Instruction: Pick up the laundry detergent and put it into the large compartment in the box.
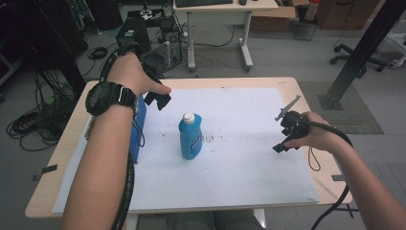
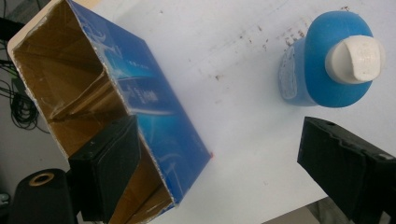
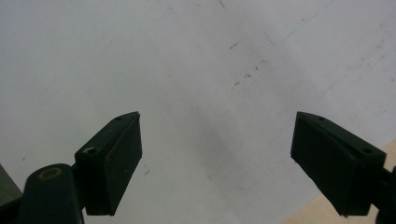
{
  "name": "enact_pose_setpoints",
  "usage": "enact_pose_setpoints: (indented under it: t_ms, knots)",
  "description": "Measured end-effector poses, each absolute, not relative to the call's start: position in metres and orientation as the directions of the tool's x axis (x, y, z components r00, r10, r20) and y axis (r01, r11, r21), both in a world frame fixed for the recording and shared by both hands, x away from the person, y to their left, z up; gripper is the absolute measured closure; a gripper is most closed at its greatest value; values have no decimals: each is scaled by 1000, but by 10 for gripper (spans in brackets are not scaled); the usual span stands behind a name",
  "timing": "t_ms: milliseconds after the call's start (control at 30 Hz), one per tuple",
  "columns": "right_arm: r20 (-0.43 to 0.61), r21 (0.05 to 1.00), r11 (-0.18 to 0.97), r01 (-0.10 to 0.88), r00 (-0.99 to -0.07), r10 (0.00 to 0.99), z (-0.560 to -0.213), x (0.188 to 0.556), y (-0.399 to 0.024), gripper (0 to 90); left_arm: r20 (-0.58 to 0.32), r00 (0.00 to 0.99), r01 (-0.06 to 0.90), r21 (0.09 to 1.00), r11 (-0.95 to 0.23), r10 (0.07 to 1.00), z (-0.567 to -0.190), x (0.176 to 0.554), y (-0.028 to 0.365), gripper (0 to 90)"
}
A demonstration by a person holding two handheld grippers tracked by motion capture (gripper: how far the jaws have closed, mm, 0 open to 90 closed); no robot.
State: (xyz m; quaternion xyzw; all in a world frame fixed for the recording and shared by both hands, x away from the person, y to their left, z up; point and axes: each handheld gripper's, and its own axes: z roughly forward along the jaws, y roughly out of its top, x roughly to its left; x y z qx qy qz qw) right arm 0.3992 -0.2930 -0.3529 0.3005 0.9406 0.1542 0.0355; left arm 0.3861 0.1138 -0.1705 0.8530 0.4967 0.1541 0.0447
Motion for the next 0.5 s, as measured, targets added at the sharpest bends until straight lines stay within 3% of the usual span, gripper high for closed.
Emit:
enact_pose_setpoints:
  t_ms: [500]
  knots:
    - [34, 307, 780, 545, -825, 564, -357, 403, -291, 168, 224, 458, 838, 215, -502, 860, -176, 387, 114, 135]
